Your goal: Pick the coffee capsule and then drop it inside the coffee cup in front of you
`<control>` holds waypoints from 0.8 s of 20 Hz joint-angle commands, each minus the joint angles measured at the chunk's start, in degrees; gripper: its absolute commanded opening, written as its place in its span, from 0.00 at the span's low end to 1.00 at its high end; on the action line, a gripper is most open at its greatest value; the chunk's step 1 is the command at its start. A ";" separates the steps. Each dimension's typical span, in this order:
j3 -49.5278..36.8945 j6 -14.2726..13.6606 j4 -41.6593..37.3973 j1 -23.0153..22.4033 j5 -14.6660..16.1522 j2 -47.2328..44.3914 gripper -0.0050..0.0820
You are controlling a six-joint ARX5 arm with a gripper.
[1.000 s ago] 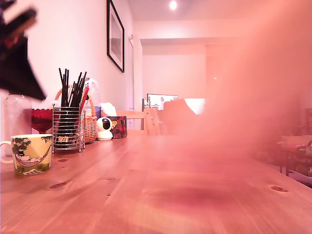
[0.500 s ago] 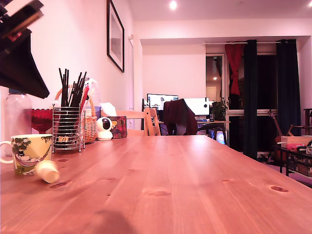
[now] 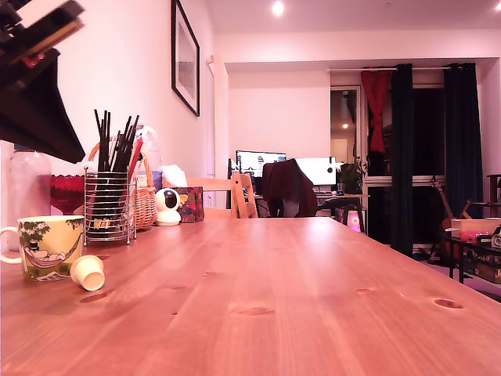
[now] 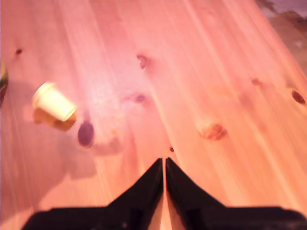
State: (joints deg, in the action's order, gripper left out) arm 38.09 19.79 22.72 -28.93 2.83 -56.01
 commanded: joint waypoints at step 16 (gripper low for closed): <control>-6.45 5.75 1.62 -5.31 -15.04 6.78 0.15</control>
State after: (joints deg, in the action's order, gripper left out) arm 34.30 25.21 24.23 -34.30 -11.92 -51.22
